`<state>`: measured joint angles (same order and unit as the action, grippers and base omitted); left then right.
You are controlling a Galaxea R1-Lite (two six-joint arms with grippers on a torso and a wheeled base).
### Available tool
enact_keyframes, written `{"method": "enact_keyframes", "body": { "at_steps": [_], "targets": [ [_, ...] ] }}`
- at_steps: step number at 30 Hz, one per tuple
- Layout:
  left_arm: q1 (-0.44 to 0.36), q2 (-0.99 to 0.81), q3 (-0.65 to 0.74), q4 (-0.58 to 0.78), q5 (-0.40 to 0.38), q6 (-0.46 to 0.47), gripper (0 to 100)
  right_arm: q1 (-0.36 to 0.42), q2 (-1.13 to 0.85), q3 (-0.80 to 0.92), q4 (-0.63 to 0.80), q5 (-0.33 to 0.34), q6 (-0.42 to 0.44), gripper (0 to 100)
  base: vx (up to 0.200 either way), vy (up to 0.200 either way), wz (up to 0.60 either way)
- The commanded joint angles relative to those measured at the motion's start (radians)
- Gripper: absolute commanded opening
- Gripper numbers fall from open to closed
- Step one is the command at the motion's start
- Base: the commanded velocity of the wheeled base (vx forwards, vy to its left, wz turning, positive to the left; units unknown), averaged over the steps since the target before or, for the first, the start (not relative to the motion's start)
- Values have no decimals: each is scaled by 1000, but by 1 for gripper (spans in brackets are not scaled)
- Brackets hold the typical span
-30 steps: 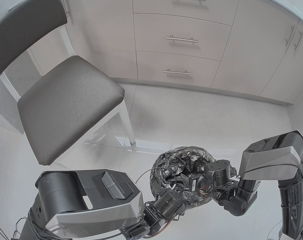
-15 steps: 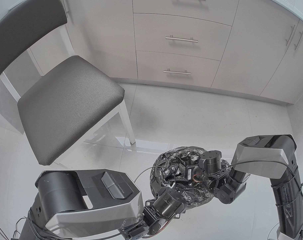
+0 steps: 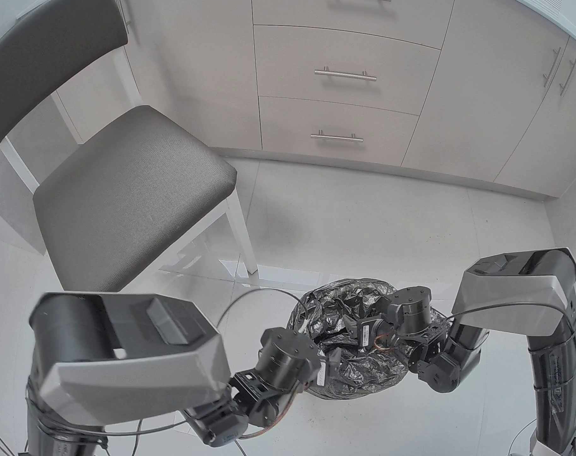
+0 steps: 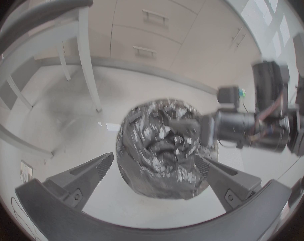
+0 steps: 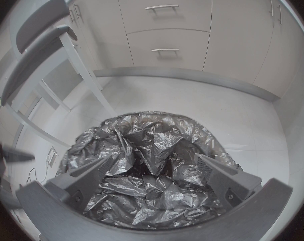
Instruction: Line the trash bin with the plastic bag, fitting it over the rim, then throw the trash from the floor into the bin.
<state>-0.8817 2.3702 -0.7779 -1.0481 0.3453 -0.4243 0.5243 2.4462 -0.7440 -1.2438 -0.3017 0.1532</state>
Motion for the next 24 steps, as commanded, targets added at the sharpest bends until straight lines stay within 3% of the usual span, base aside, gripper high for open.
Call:
{"method": "enact_keyframes", "body": {
  "at_steps": [1,8,14,15,16,18,19,24],
  "targets": [
    [231,-467,109,-33,-16,136,100,11,-282,261,-131,32,-23,100,0,0,0],
    [533,-991,175,240,-92,165,100,-46,-576,350,-123,30,-40,100,0,0,0],
    [762,-1456,170,750,-170,194,100,-145,-771,396,-123,30,-118,100,0,0,0],
    [774,-1479,170,778,-175,200,100,-151,-782,399,-123,30,-119,100,0,0,0],
    [840,-1623,178,936,-195,231,100,-188,-834,414,-120,32,-126,100,0,0,0],
    [863,-1700,189,1007,-203,240,100,-207,-859,427,-120,32,-126,100,0,0,0],
    [886,-1875,224,1136,-210,256,100,-236,-901,462,-120,38,-127,100,0,0,0],
    [891,-2116,270,1277,-164,259,100,-245,-966,508,-120,111,-127,100,0,0,0]
  ]
}}
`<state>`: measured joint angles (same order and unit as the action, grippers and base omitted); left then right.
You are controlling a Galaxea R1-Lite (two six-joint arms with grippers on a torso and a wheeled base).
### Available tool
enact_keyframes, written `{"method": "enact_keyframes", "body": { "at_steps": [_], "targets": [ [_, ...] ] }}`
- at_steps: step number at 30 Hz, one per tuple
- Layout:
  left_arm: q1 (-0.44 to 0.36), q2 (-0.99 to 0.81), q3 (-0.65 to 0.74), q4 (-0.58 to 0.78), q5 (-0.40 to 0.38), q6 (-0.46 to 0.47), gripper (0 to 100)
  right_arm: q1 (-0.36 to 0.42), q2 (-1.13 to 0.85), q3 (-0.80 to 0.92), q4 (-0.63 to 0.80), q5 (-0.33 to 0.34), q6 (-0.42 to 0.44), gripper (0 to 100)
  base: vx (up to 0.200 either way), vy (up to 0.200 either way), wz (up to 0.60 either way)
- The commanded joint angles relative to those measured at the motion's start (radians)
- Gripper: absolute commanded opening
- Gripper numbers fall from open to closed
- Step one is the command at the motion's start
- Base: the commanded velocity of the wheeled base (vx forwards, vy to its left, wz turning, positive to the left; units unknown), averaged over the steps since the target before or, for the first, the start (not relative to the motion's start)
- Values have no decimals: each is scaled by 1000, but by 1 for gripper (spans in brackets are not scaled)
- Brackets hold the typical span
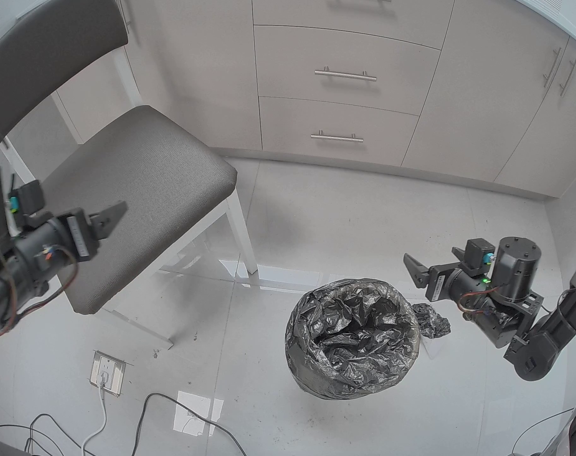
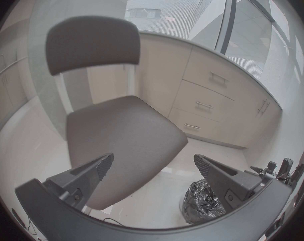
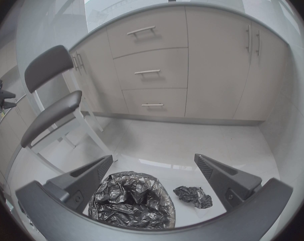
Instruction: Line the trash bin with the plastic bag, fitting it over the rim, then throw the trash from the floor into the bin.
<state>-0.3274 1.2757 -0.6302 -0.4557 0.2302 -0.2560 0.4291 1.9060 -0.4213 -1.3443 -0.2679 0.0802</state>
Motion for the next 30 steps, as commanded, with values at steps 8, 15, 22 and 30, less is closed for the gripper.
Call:
{"method": "enact_keyframes", "body": {
  "at_steps": [8,15,22,30],
  "targets": [
    [321,-1251,345,692,-45,165,100,-147,-430,184,-21,78,-89,100,0,0,0],
    [327,-1276,578,520,-115,182,100,-144,-420,176,-21,76,-92,100,0,0,0],
    [327,-1276,606,474,-150,190,100,-151,-393,160,-21,76,-92,100,0,0,0],
    [326,-1276,630,459,-224,248,100,-199,-171,-8,-3,75,-94,100,0,0,0]
  ]
}}
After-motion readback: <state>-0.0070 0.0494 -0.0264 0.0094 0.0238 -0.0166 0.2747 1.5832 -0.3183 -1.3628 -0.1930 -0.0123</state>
